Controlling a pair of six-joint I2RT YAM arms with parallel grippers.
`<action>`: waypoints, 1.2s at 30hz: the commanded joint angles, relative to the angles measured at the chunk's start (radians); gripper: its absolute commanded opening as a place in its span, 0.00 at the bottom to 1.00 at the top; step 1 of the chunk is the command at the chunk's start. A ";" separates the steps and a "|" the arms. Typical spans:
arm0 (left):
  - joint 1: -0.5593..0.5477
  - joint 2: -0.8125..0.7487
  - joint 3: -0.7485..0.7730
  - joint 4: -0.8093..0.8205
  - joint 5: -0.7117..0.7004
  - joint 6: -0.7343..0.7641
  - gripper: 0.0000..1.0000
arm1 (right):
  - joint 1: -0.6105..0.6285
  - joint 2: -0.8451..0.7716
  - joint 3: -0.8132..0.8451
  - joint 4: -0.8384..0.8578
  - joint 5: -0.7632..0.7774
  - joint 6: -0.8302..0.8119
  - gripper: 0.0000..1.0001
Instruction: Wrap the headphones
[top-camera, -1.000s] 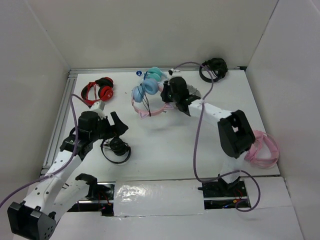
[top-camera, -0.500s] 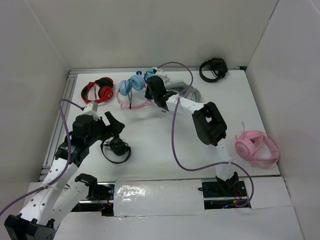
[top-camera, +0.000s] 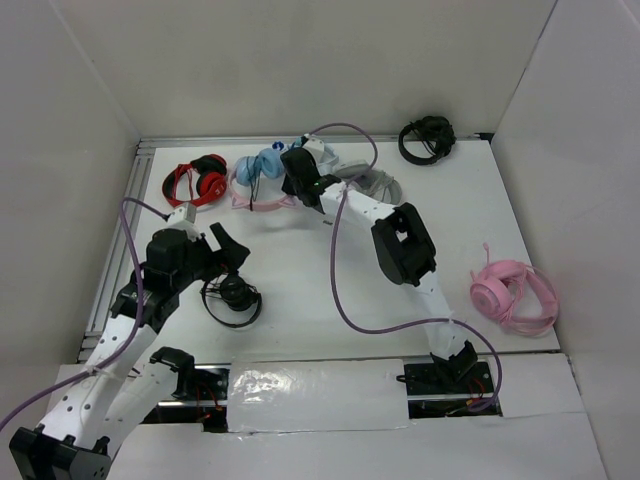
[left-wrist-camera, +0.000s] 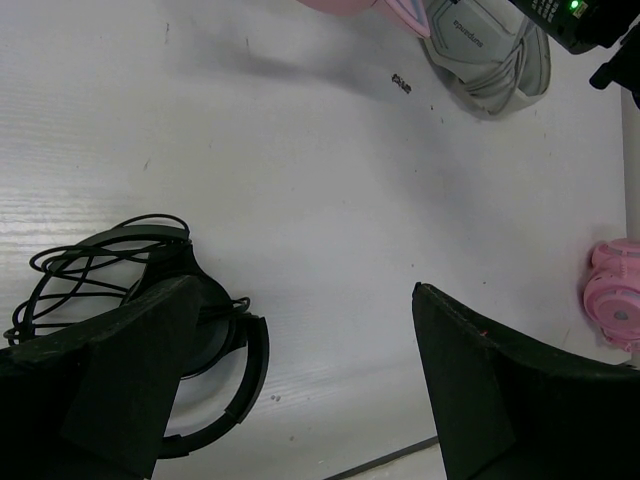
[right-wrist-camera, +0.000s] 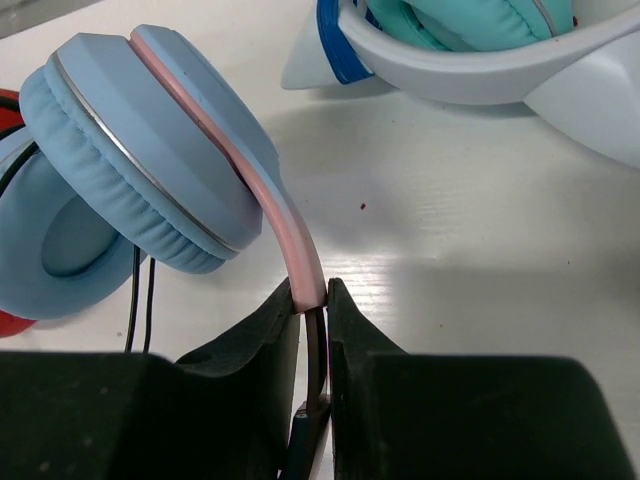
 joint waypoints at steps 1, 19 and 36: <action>0.005 -0.027 -0.015 0.033 -0.006 -0.009 0.99 | 0.006 0.006 0.102 0.010 0.014 0.060 0.09; 0.005 -0.064 -0.028 0.049 0.013 -0.009 0.99 | 0.003 0.026 0.153 -0.175 0.005 0.138 0.29; 0.005 -0.059 -0.021 0.043 0.028 -0.004 0.99 | 0.022 -0.092 0.049 -0.119 -0.004 0.068 0.65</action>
